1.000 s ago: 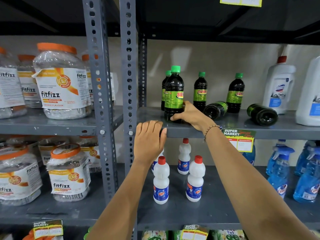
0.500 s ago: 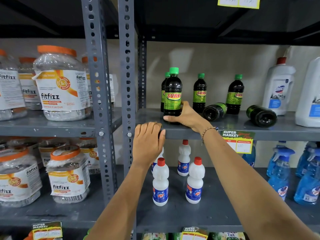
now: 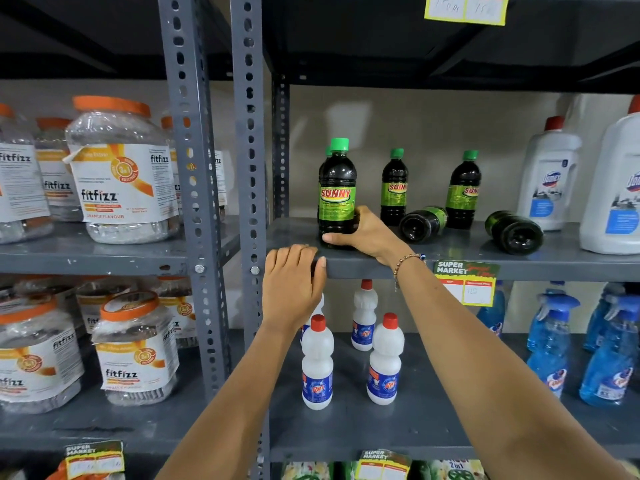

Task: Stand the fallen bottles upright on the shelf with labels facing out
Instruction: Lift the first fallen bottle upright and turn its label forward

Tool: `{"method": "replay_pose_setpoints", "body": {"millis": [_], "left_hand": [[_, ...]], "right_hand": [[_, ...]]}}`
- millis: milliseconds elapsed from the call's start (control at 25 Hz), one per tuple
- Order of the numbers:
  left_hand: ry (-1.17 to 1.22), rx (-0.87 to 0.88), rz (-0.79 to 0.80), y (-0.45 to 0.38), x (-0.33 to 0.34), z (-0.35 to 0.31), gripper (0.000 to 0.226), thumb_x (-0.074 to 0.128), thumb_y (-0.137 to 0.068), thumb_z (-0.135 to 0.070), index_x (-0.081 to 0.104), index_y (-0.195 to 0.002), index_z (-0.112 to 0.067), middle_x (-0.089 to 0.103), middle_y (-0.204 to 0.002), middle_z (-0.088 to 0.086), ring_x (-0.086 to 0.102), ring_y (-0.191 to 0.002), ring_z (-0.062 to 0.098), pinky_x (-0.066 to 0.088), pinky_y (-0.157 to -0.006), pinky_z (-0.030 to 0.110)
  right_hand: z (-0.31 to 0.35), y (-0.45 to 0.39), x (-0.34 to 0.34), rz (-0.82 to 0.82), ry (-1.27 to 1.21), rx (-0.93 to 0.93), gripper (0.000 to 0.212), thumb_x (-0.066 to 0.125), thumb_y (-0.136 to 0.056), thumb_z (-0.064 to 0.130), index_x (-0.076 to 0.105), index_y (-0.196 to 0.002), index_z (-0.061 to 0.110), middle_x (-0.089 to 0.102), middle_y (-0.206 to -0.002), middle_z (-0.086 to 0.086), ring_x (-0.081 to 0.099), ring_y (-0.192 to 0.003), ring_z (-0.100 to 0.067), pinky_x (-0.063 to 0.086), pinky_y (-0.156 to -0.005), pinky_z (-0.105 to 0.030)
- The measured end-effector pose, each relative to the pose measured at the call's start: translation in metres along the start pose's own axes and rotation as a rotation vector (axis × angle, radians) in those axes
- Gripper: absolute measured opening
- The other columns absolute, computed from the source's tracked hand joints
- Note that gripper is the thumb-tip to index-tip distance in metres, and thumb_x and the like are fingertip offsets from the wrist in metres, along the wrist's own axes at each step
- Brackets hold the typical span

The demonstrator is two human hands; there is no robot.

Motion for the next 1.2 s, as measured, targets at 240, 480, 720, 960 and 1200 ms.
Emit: {"method": "replay_pose_setpoints", "body": {"millis": [240,480,720,960,1200], "left_hand": [[0.151,-0.32,0.446,-0.056,0.03,0.021,0.044,0.056,-0.093,-0.029,0.048,-0.131,-0.007,0.056,-0.129,0.014,0.053,-0.118,0.029,0.043,-0.093,0.039],[0.737,-0.553,0.854,-0.062,0.08,0.028,0.053,0.071,-0.085,-0.014,0.049,-0.133,-0.011,0.061,-0.128,0.008,0.054,-0.121,0.021,0.04,-0.107,0.038],[0.816,-0.54,0.771,-0.061,0.084,0.036,0.059,0.077,-0.08,-0.017,0.052,-0.133,-0.013,0.063,-0.126,0.004,0.057,-0.118,0.017,0.039,-0.109,0.038],[0.757,-0.563,0.732,-0.061,0.081,0.038,0.061,0.079,-0.077,-0.02,0.053,-0.131,-0.014,0.065,-0.123,0.002,0.058,-0.115,0.016,0.041,-0.105,0.036],[0.817,-0.526,0.698,-0.057,0.064,0.037,0.055,0.084,-0.07,-0.018,0.053,-0.116,-0.015,0.066,-0.107,-0.003,0.061,-0.104,0.012,0.046,-0.095,0.028]], "right_hand": [[-0.002,0.001,-0.003,0.065,-0.179,0.047,0.097,0.086,-0.064,0.033,0.034,-0.141,0.006,0.056,-0.135,-0.011,0.052,-0.125,-0.022,0.04,-0.108,-0.041],[-0.005,0.0,-0.002,0.069,-0.294,0.033,0.028,0.074,-0.079,0.009,0.06,-0.104,0.013,0.068,-0.105,-0.006,0.062,-0.11,-0.023,0.048,-0.098,-0.032],[-0.001,0.0,0.003,0.113,-0.276,-0.001,0.044,0.065,-0.087,0.004,0.052,-0.129,0.001,0.063,-0.121,-0.011,0.059,-0.112,-0.017,0.045,-0.099,-0.027],[0.004,0.003,0.002,0.112,-0.212,-0.022,0.044,0.063,-0.089,0.007,0.051,-0.131,0.002,0.062,-0.125,-0.011,0.057,-0.115,-0.019,0.044,-0.102,-0.031],[0.006,0.012,0.0,0.158,-0.131,-0.069,0.046,0.067,-0.087,0.017,0.054,-0.13,0.009,0.065,-0.121,-0.003,0.057,-0.116,-0.016,0.043,-0.104,-0.032]]}}
Point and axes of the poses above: each hand's wrist, its own y-axis away from the middle knuckle, its own x-axis out of the palm, z = x × y, the point moved 9 cm from there along -y, towards the middle knuckle
